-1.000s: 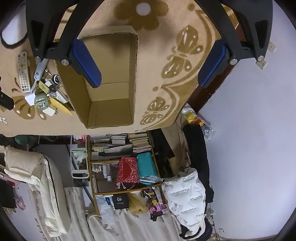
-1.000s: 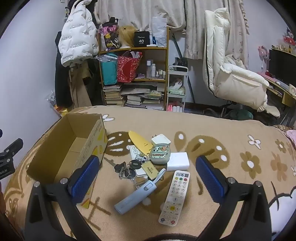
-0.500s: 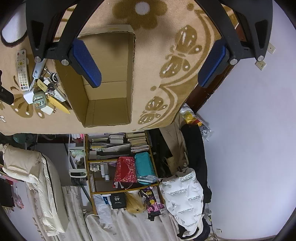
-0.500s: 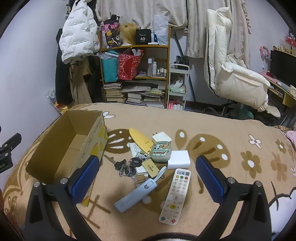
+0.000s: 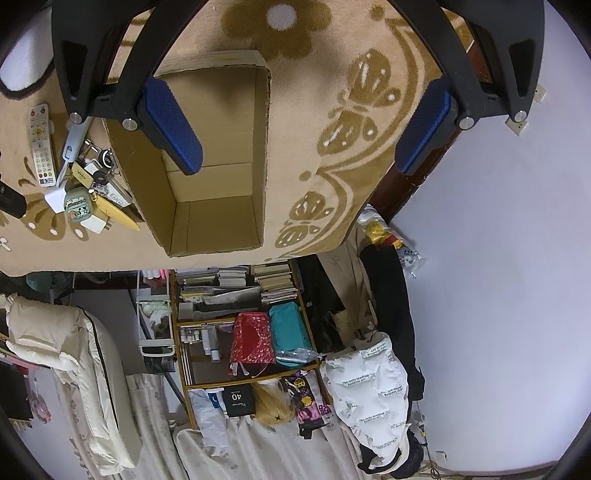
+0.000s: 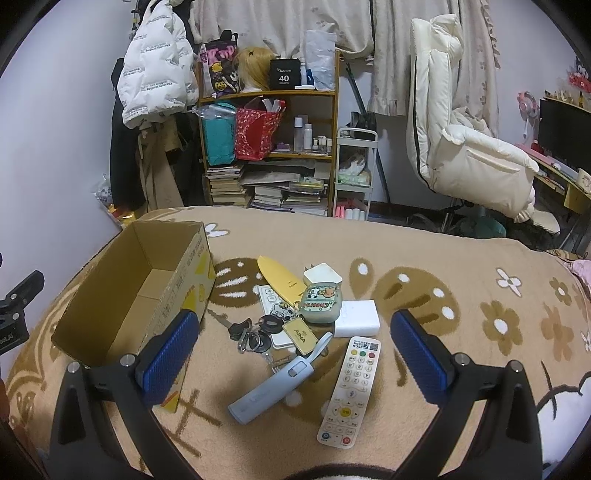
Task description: Organize rigid objects
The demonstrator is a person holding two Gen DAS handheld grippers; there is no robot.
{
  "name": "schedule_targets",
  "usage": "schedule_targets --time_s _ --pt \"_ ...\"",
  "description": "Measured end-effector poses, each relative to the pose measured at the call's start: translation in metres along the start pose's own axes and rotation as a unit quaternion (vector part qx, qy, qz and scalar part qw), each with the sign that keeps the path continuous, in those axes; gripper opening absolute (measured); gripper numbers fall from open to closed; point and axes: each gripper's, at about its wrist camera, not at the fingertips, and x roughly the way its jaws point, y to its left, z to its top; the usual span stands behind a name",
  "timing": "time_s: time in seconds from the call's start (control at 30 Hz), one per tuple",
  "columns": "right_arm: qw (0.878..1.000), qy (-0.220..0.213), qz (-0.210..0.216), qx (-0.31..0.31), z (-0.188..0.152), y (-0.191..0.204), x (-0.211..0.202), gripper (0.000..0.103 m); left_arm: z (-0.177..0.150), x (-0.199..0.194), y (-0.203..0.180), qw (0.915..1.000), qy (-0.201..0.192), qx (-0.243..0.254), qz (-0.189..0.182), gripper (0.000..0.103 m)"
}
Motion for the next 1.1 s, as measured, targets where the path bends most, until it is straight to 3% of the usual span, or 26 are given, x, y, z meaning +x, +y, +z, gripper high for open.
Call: schedule_targets --time_s 1.1 --pt "1.0 -0.006 -0.006 0.0 0.0026 0.0006 -0.001 0.103 -0.0004 0.0029 0.0003 1.0 0.005 -0.009 0.001 0.103"
